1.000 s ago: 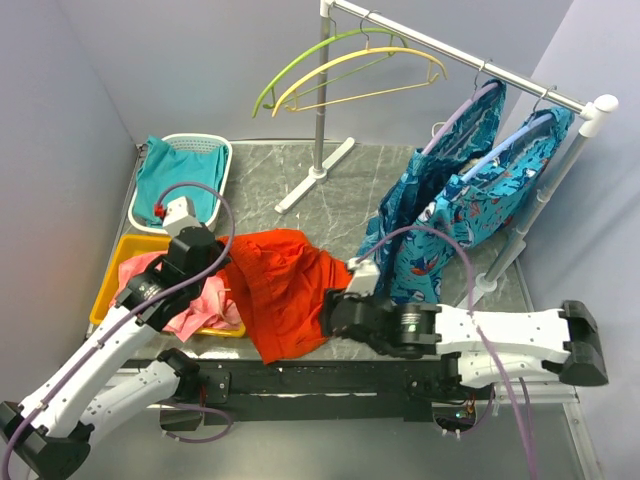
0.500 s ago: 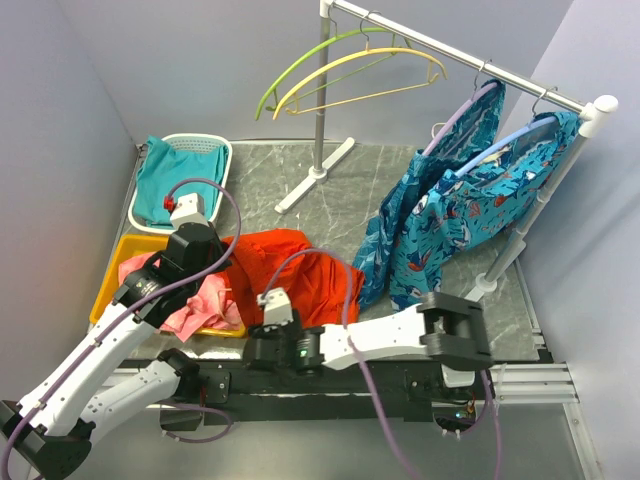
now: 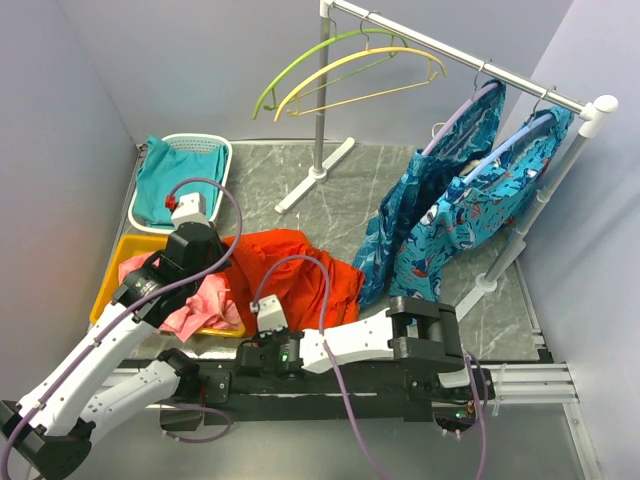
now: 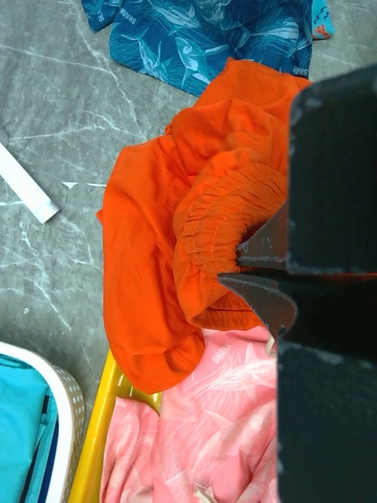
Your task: Place the shorts on the hanger
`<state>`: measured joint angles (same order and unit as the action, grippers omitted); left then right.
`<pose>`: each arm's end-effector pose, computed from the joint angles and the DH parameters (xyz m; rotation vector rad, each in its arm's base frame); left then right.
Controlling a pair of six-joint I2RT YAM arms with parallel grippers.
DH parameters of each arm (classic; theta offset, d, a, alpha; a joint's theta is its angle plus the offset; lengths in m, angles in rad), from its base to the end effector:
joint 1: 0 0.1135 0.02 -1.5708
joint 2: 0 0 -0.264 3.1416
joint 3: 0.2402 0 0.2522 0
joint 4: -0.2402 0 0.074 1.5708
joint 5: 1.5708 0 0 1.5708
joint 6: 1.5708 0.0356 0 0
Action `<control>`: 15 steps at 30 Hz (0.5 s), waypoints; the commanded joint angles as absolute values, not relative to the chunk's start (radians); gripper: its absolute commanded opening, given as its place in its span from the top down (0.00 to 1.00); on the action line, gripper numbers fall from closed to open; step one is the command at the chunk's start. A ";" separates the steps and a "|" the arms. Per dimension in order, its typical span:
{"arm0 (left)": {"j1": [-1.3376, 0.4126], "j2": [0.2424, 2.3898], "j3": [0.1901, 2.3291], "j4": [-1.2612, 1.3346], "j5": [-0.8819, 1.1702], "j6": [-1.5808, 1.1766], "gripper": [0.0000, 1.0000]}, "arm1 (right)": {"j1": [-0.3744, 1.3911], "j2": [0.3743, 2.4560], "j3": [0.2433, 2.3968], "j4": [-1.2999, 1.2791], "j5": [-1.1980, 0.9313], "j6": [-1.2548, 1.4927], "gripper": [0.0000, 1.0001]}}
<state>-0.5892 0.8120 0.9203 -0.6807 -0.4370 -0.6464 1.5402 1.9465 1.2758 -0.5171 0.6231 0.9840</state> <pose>0.1453 -0.0790 0.3336 -0.3113 2.0727 -0.2806 0.0325 0.3837 0.1584 -0.5212 2.3785 0.2111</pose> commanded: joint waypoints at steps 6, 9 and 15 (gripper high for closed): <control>-0.584 0.795 1.086 -0.696 -0.480 -0.539 0.99 | 1.528 1.648 1.229 -0.799 0.849 1.164 1.00; -0.586 0.790 1.182 -0.675 -0.417 -0.448 0.99 | 1.529 1.507 1.276 -0.912 0.938 1.167 1.00; -0.586 0.854 1.478 -0.667 -0.217 -0.400 0.99 | 1.490 1.261 1.476 -0.903 1.039 0.964 1.00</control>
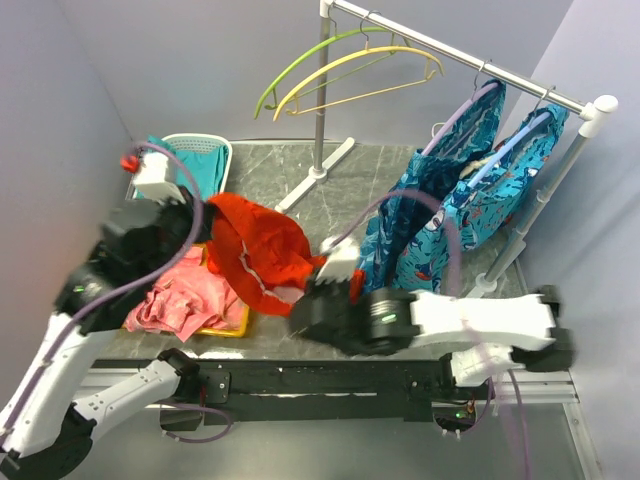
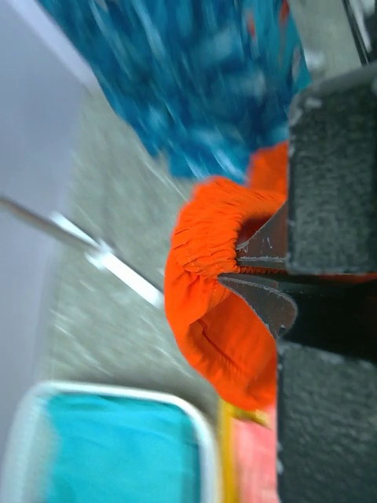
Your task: Place the shorts on the hanger
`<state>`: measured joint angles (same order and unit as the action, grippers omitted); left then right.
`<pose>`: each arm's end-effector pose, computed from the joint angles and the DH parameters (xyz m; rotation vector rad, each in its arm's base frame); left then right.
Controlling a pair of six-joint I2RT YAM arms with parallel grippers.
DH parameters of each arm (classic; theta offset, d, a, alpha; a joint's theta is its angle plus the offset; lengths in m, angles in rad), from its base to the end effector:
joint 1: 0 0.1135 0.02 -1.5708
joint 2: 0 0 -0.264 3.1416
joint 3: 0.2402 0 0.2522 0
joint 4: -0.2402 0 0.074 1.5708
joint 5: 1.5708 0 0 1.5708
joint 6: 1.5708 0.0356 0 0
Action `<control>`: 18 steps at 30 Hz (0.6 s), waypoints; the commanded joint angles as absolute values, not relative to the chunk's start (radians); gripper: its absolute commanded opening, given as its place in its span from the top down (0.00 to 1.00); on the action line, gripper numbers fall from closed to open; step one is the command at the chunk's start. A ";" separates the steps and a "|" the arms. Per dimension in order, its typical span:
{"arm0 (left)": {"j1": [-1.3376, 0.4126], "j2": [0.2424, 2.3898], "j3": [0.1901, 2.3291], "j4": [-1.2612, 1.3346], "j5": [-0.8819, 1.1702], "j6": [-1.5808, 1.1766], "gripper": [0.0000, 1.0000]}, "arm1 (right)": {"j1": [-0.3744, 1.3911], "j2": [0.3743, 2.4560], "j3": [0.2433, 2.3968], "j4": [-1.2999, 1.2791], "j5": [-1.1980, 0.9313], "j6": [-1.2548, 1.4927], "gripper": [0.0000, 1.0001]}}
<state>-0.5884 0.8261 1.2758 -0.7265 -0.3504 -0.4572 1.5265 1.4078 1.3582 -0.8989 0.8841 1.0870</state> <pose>0.1224 -0.0670 0.4388 -0.1245 1.8458 -0.4105 0.0400 0.2796 0.3433 -0.1467 2.1323 0.3950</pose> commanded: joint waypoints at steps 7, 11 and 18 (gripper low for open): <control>-0.586 0.937 1.692 -0.684 -0.159 -0.574 0.99 | 1.330 1.065 1.512 -0.644 0.838 0.666 1.00; -0.584 0.924 1.568 -0.698 -0.290 -0.649 0.99 | 1.304 1.060 1.526 -0.679 0.828 0.678 1.00; -0.505 0.884 1.070 -0.620 -0.272 -0.686 0.99 | 1.304 1.025 1.254 -0.654 0.749 0.852 1.00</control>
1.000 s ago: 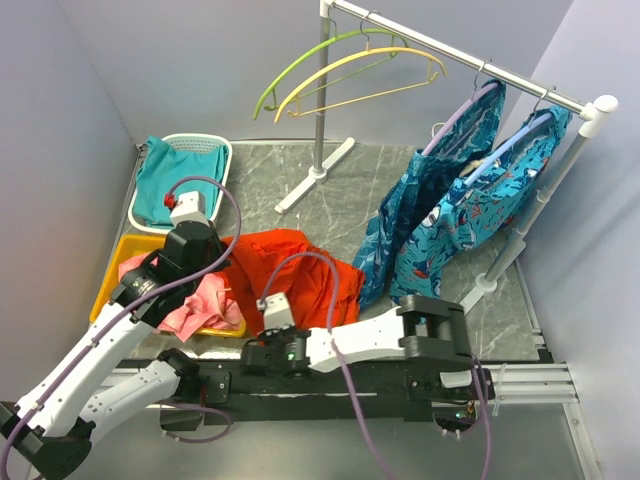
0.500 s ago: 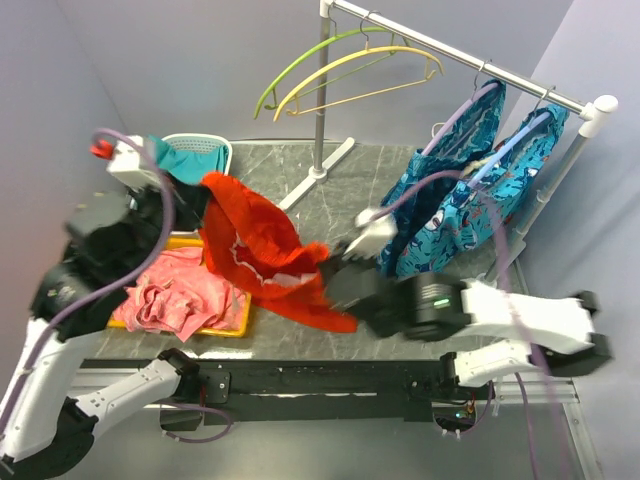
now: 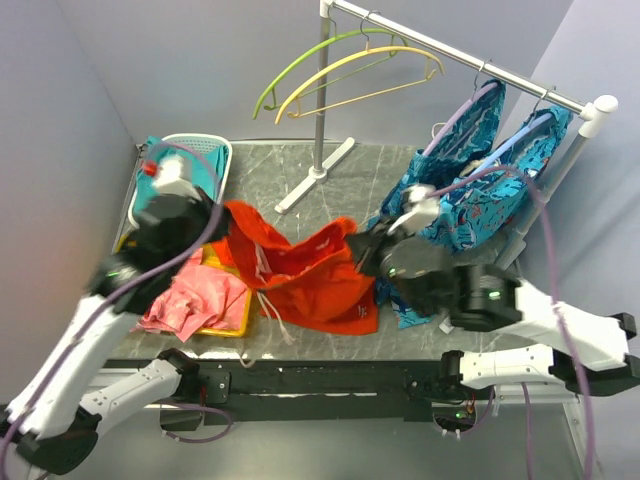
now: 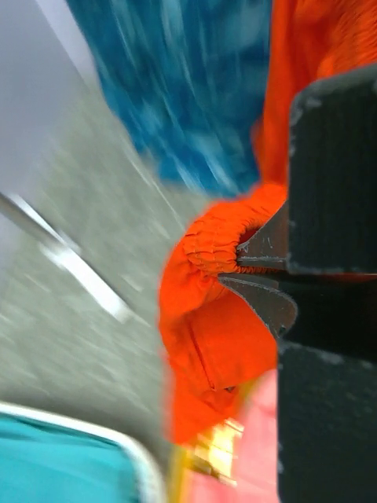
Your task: Place the shorts on the hanger
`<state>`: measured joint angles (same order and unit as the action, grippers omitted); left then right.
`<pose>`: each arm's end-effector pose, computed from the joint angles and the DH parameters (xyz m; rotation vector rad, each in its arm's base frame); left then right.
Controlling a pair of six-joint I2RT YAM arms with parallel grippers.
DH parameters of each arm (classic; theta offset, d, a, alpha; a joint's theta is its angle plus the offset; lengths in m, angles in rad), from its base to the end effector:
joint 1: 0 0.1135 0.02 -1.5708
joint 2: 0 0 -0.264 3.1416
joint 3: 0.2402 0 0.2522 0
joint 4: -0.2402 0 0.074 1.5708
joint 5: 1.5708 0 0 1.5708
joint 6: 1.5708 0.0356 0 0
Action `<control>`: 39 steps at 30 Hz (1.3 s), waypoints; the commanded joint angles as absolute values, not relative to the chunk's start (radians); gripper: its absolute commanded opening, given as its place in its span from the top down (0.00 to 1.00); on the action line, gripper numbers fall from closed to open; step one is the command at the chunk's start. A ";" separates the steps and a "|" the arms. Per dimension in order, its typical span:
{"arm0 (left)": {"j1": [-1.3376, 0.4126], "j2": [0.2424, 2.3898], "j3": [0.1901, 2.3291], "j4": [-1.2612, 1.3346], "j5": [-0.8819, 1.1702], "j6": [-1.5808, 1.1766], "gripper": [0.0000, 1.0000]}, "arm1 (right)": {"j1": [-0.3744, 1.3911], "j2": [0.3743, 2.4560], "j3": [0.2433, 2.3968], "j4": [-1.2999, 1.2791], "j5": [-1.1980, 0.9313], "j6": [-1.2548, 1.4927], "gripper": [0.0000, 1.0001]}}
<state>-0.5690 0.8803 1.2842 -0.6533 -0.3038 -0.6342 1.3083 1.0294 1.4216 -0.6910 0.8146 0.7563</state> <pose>0.1390 -0.0762 0.4418 -0.2778 1.8256 -0.5752 0.0721 0.1685 0.4598 0.0593 1.8315 0.7204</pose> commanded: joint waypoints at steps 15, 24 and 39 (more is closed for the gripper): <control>-0.299 0.923 1.183 -0.517 0.109 -0.424 0.34 | 1.310 1.218 0.888 -0.361 0.586 1.048 1.00; -0.304 1.179 1.577 -0.317 0.386 -0.262 0.30 | 1.302 1.258 0.877 -0.301 0.552 1.026 1.00; -0.304 1.712 2.040 -0.227 0.584 -0.094 0.29 | 1.302 1.264 0.867 -0.207 0.500 0.939 1.00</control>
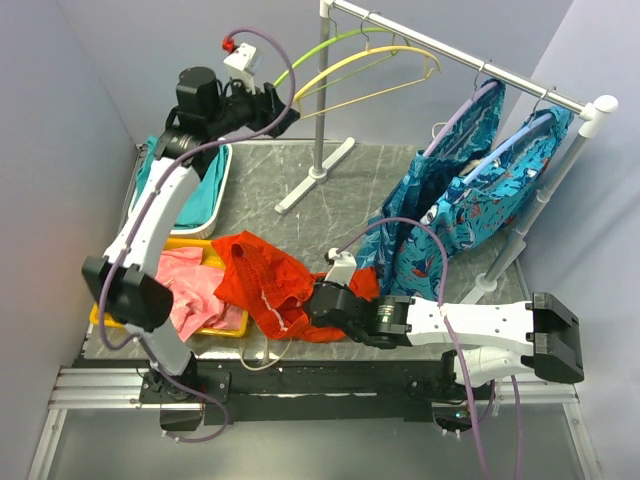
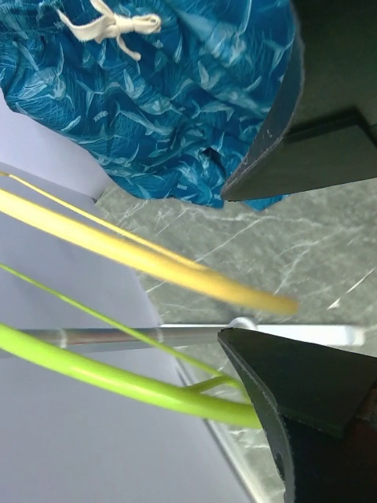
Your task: Place the shorts on the hanger
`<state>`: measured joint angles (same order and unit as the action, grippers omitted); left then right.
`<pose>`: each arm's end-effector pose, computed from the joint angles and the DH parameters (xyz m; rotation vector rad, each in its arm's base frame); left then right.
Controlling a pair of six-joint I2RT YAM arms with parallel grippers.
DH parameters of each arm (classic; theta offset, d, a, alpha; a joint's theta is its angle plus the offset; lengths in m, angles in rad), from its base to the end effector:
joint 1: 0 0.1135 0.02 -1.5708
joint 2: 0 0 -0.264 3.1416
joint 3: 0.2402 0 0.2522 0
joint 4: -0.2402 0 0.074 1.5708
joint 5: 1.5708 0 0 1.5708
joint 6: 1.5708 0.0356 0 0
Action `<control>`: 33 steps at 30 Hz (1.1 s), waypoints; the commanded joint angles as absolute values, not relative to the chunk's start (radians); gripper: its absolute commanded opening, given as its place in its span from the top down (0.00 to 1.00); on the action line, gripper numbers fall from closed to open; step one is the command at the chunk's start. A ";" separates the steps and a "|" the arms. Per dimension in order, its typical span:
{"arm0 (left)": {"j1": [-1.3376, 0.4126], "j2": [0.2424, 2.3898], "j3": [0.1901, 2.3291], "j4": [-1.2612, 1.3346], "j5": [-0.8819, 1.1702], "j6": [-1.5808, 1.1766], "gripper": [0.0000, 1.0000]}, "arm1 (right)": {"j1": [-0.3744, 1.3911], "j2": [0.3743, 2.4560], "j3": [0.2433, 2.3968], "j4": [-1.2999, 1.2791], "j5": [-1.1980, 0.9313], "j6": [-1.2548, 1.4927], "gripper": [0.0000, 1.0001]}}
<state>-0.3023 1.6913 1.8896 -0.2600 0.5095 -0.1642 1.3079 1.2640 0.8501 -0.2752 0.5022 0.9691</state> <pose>0.3623 -0.1312 0.4762 0.5115 1.6014 -0.7685 0.0867 0.2561 0.2547 -0.1104 2.2536 0.7189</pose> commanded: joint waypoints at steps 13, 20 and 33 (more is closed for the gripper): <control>-0.359 1.919 2.252 -0.302 0.529 -0.012 0.30 | 1.301 1.298 0.913 -0.212 0.489 0.870 1.00; -0.403 1.967 2.286 -0.308 0.459 0.057 0.38 | 1.301 1.289 0.911 -0.212 0.488 0.864 1.00; -0.449 1.968 2.309 -0.285 0.411 0.084 0.86 | 1.301 1.278 0.911 -0.233 0.511 0.870 1.00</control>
